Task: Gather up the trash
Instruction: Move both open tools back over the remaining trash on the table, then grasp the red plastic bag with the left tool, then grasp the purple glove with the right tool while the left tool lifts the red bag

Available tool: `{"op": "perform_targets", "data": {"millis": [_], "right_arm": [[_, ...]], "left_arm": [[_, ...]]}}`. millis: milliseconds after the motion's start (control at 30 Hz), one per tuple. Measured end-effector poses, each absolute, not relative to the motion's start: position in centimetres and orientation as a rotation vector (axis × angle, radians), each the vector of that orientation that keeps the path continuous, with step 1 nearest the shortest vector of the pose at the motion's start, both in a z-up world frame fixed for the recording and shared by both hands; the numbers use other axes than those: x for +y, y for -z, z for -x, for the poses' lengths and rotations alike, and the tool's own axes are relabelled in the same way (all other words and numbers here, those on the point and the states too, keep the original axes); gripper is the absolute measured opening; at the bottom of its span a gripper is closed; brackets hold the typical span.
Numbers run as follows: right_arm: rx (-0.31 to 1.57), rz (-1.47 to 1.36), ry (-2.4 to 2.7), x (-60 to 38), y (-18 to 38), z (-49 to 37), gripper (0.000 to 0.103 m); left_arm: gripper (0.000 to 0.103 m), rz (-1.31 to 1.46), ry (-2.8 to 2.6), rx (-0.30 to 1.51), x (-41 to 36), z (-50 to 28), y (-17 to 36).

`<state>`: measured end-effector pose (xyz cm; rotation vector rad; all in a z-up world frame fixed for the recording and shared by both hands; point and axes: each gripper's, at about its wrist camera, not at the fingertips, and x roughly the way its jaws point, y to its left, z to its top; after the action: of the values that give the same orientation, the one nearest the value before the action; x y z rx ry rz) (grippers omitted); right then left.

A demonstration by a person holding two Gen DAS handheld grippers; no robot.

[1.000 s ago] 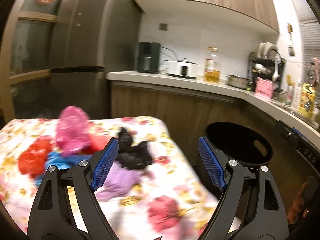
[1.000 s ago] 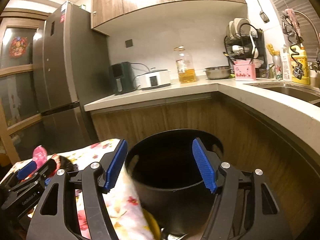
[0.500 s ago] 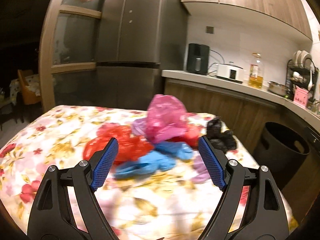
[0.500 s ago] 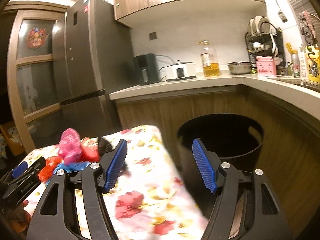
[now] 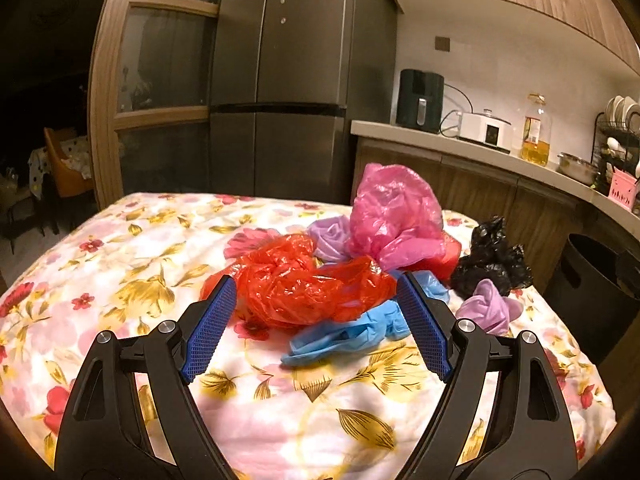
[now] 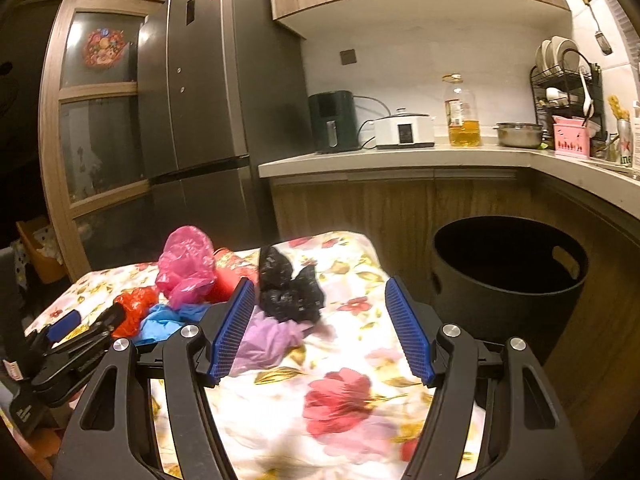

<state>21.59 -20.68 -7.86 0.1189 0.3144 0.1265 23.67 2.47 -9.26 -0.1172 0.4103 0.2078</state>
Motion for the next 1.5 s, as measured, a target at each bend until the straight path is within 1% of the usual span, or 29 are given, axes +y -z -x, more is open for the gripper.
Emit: {"op": "perform_targets", "data": {"millis": [133, 167, 233, 300, 333, 400, 433, 500, 633, 767, 967, 1133, 1233, 1300, 1367, 1500], "right_arm": [[0.335, -0.108, -0.143, -19.2, 8.5, -22.4, 0.067], [0.339, -0.105, -0.148, -18.9, 8.7, -22.6, 0.067], [0.342, -0.095, -0.153, -18.3, 9.0, -22.8, 0.067], [0.35, -0.086, -0.158, -17.7, 9.3, -23.2, 0.067], [0.355, -0.084, -0.16, -17.5, 9.5, -23.4, 0.067], [0.368, -0.076, -0.161, -17.2, 9.9, -23.8, 0.067], [0.374, -0.074, -0.161, -17.1, 10.1, -24.0, 0.067], [0.386, -0.072, -0.16, -16.9, 10.5, -24.4, 0.067], [0.409, -0.077, -0.156, -16.5, 11.1, -25.3, 0.067], [0.423, -0.082, -0.154, -16.1, 11.5, -26.0, 0.067], [0.472, -0.045, -0.16, -15.3, 12.8, -27.0, 0.067], [0.521, -0.024, -0.169, -14.7, 13.7, -27.9, 0.059], [0.553, -0.013, -0.178, -14.5, 14.2, -28.3, 0.044], [0.562, -0.01, -0.192, -14.4, 14.3, -28.5, 0.026], [0.563, -0.001, -0.211, -14.1, 14.3, -28.3, 0.016], [0.535, 0.009, -0.249, -14.0, 13.7, -27.7, 0.006]], "left_arm": [[0.076, 0.138, -0.188, 0.451, 3.0, -24.8, 9.8], [0.073, 0.143, -0.181, 0.462, 3.2, -25.1, 10.0], [0.065, 0.159, -0.167, 0.488, 3.4, -25.5, 10.4], [0.048, 0.183, -0.153, 0.511, 3.8, -25.9, 10.8], [0.044, 0.199, -0.149, 0.523, 4.0, -26.1, 11.0], [0.03, 0.228, -0.135, 0.536, 4.5, -26.3, 11.4], [0.027, 0.244, -0.128, 0.542, 4.8, -26.4, 11.6], [0.011, 0.278, -0.113, 0.555, 5.2, -26.6, 11.9], [0.003, 0.328, -0.095, 0.56, 6.0, -26.6, 12.5], [0.001, 0.342, -0.081, 0.519, 6.2, -26.0, 12.1], [0.001, 0.319, -0.082, 0.428, 5.8, -23.8, 10.1], [0.0, 0.328, -0.076, 0.375, 5.8, -21.9, 8.6], [0.0, 0.327, -0.071, 0.36, 5.9, -21.3, 8.0], [0.0, 0.322, -0.067, 0.348, 5.8, -20.8, 7.5], [0.0, 0.321, -0.065, 0.337, 5.9, -20.3, 7.1], [0.0, 0.317, -0.064, 0.315, 5.9, -19.3, 6.1]]}}
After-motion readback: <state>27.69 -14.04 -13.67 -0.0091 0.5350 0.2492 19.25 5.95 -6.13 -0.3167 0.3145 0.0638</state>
